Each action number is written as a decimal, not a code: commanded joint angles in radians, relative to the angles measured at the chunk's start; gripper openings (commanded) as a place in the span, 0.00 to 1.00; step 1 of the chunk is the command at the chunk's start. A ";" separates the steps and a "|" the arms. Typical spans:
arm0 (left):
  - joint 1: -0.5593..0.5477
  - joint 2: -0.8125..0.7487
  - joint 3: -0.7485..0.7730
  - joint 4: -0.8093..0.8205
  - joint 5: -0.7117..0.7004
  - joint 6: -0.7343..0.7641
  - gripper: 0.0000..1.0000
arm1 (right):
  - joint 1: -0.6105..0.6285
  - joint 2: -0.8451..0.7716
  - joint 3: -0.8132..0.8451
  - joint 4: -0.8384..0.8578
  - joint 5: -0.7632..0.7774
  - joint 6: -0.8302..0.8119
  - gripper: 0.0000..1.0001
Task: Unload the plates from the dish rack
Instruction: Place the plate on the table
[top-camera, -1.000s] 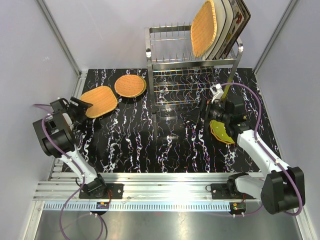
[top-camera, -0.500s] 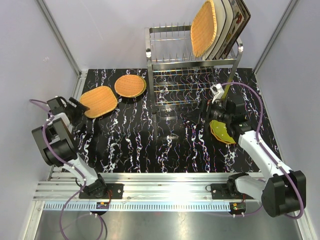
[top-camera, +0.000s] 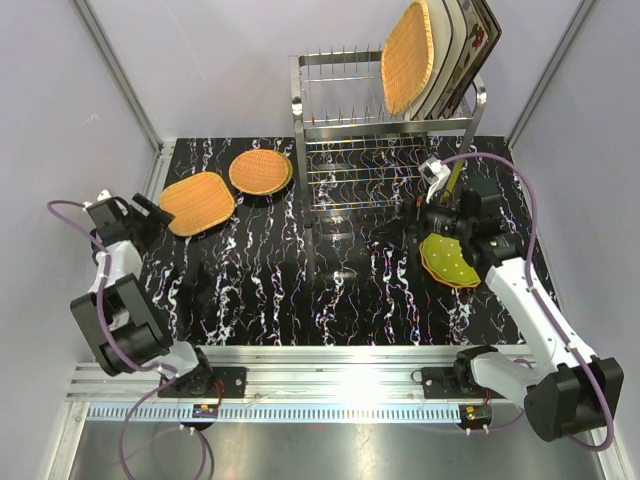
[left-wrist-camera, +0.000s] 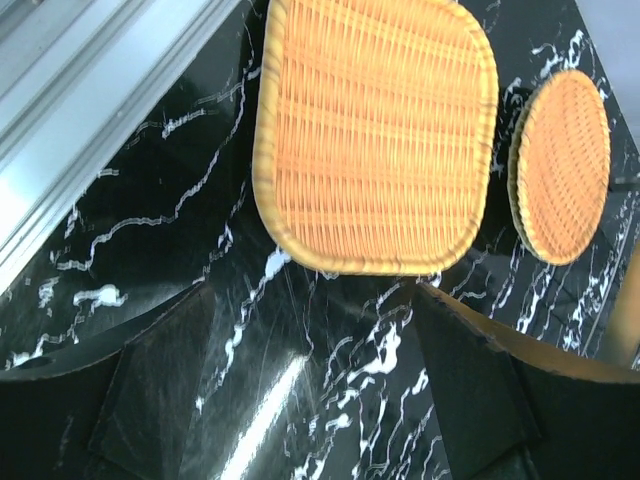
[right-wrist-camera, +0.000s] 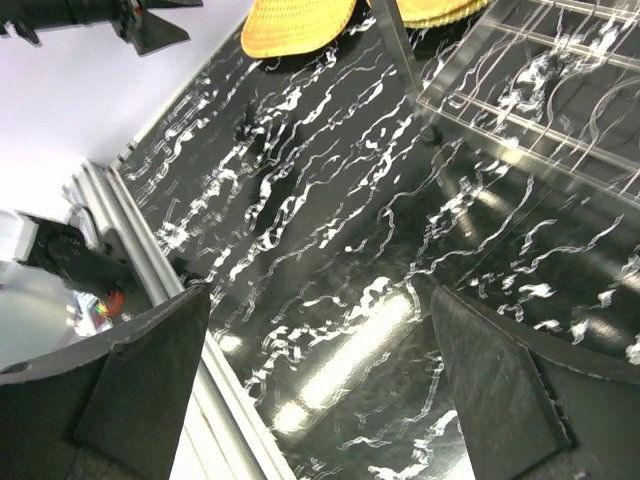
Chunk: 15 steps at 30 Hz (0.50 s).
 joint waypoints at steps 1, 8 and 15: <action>0.005 -0.107 -0.043 0.024 0.017 0.021 0.83 | -0.005 -0.019 0.096 -0.095 -0.039 -0.155 1.00; 0.005 -0.280 -0.150 0.039 0.084 0.012 0.84 | -0.004 0.007 0.246 -0.248 -0.025 -0.324 1.00; -0.020 -0.426 -0.207 0.030 0.147 -0.017 0.89 | -0.004 0.049 0.447 -0.377 0.013 -0.393 1.00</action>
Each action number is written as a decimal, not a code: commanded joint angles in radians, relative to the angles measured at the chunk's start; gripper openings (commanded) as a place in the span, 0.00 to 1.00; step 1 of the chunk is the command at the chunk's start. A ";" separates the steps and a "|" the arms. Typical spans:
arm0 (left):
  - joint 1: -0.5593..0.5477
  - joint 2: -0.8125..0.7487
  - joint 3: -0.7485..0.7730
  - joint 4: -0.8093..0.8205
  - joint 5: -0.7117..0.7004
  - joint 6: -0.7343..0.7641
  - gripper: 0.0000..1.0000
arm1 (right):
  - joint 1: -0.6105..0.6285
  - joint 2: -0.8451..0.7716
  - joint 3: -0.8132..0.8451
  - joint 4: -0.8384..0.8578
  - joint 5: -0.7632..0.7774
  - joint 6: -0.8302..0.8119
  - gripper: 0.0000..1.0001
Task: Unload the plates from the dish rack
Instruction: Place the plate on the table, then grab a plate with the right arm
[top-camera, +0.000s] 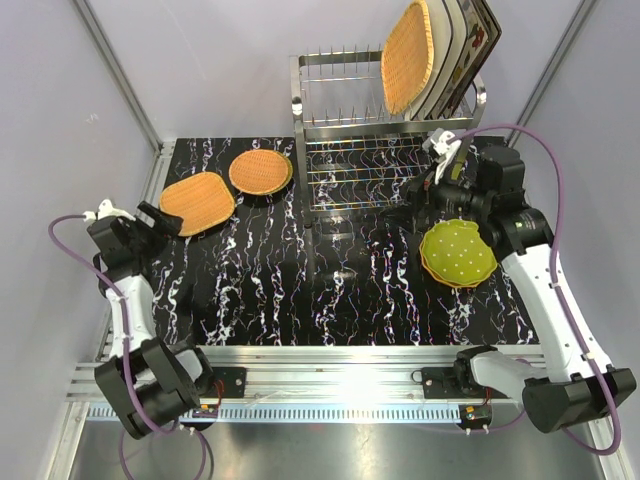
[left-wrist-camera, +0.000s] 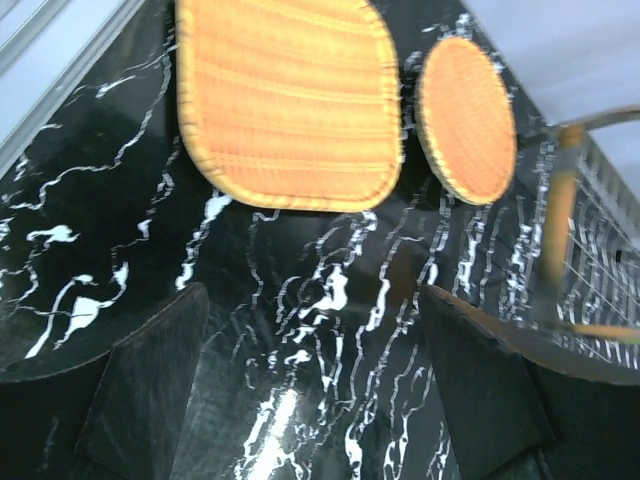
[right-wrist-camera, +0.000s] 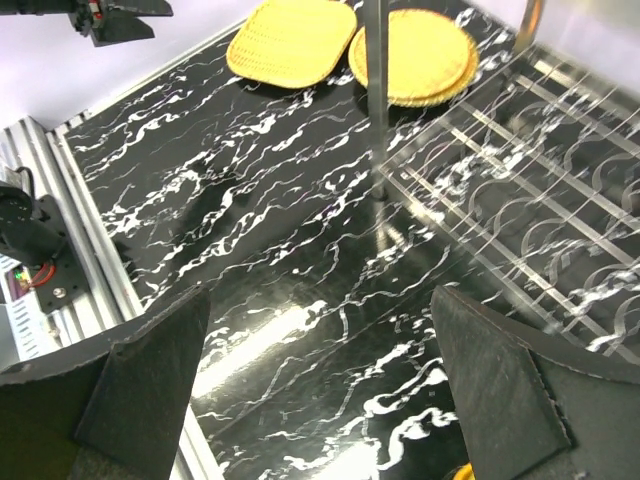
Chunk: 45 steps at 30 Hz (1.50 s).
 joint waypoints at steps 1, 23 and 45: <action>-0.018 -0.071 -0.008 0.031 0.070 -0.011 0.89 | -0.004 0.025 0.128 -0.087 0.022 -0.081 1.00; -0.193 -0.362 0.061 -0.292 0.096 0.165 0.99 | -0.005 0.399 0.927 -0.275 0.100 0.223 1.00; -0.195 -0.399 0.048 -0.317 0.125 0.170 0.99 | 0.020 0.548 1.133 -0.207 0.608 0.410 0.89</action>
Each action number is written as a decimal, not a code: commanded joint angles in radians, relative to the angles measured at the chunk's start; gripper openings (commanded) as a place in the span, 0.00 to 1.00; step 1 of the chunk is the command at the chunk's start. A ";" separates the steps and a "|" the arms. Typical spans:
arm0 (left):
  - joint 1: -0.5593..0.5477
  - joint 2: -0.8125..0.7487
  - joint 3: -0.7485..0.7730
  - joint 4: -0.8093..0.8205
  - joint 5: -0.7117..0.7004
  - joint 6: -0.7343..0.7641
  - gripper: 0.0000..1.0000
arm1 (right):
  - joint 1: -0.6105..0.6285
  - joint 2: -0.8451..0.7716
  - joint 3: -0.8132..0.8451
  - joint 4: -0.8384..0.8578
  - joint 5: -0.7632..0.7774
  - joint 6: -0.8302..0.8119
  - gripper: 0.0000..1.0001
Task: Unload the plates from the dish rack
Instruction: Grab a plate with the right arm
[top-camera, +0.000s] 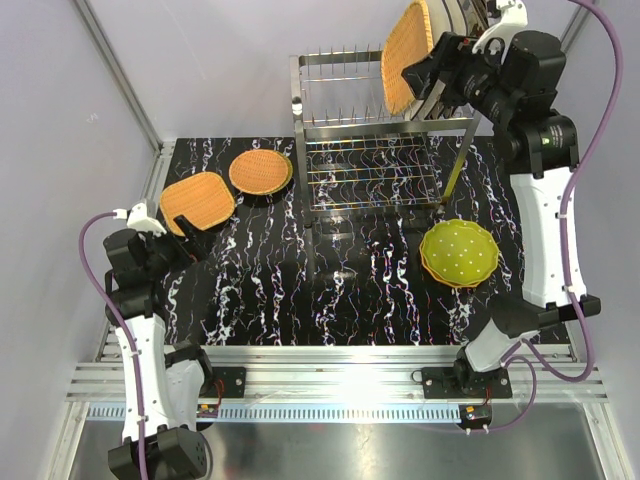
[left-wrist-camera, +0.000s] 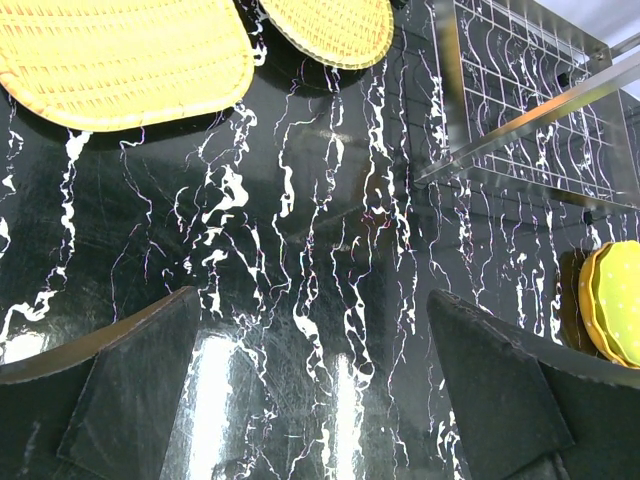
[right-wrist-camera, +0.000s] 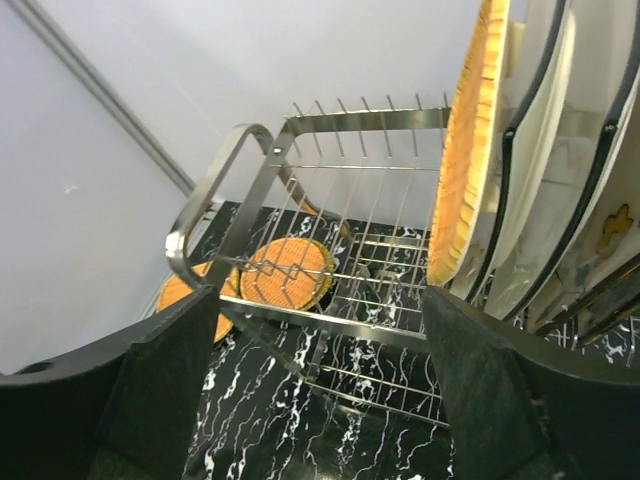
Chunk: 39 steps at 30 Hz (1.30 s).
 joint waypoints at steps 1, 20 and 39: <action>-0.004 -0.006 0.028 0.040 0.030 -0.006 0.99 | 0.030 0.025 0.037 0.048 0.123 -0.010 0.92; -0.002 0.004 0.018 0.060 0.033 -0.014 0.99 | 0.177 0.170 0.156 0.081 0.592 -0.095 1.00; -0.004 -0.011 0.002 0.048 0.033 -0.008 0.99 | 0.176 0.302 0.276 0.016 0.755 0.010 1.00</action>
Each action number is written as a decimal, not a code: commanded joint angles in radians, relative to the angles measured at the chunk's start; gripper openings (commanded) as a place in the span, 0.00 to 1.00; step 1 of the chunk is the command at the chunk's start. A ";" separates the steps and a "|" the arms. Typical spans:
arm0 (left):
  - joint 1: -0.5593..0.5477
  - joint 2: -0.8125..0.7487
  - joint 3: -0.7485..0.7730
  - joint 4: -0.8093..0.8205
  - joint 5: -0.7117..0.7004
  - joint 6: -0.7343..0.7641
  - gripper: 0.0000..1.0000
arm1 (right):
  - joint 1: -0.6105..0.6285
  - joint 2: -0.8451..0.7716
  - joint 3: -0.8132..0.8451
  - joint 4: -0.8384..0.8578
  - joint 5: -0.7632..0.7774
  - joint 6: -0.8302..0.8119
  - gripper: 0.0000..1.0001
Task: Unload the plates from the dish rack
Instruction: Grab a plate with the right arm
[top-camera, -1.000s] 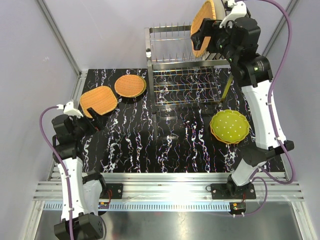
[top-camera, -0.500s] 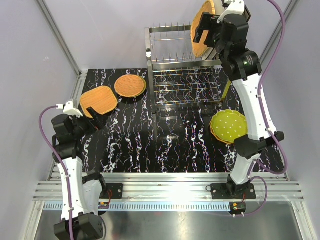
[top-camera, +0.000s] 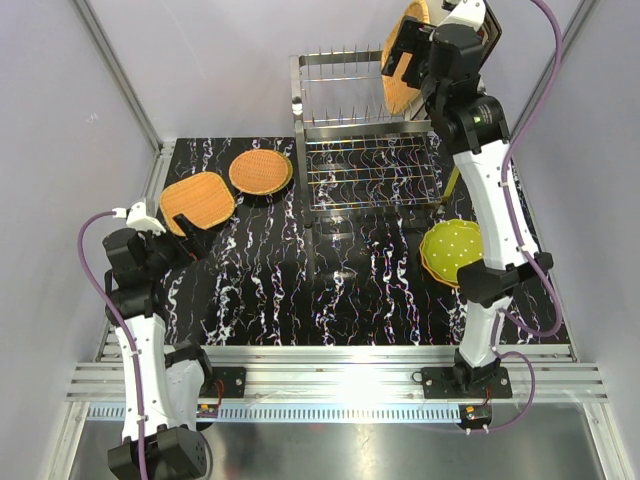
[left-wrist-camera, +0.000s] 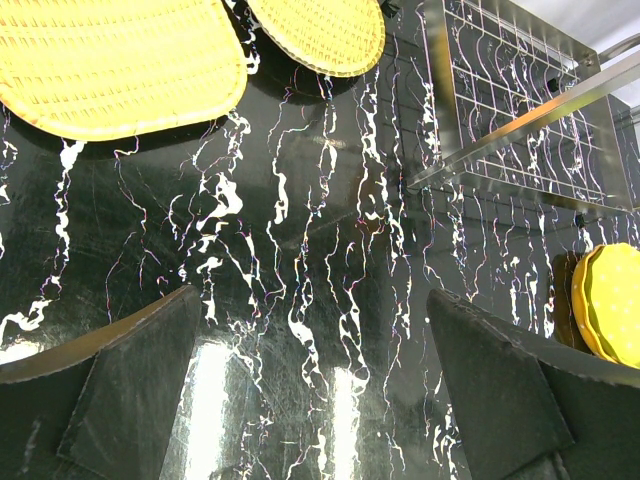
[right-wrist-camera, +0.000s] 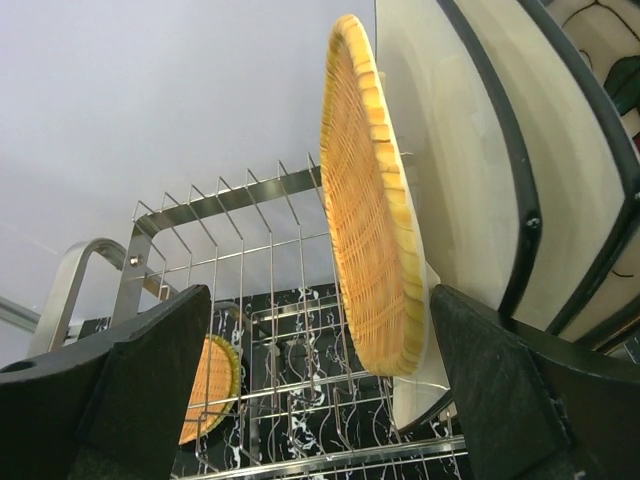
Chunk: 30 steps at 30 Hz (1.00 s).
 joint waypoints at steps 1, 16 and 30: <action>-0.003 -0.015 0.003 0.026 0.026 0.003 0.99 | -0.007 0.028 0.044 -0.017 0.115 0.021 0.99; -0.003 -0.013 -0.005 0.038 0.029 0.003 0.99 | -0.023 0.110 0.058 0.020 0.158 -0.004 0.93; -0.003 -0.001 0.021 0.036 0.042 -0.003 0.99 | -0.049 0.144 0.101 0.029 0.088 -0.002 0.33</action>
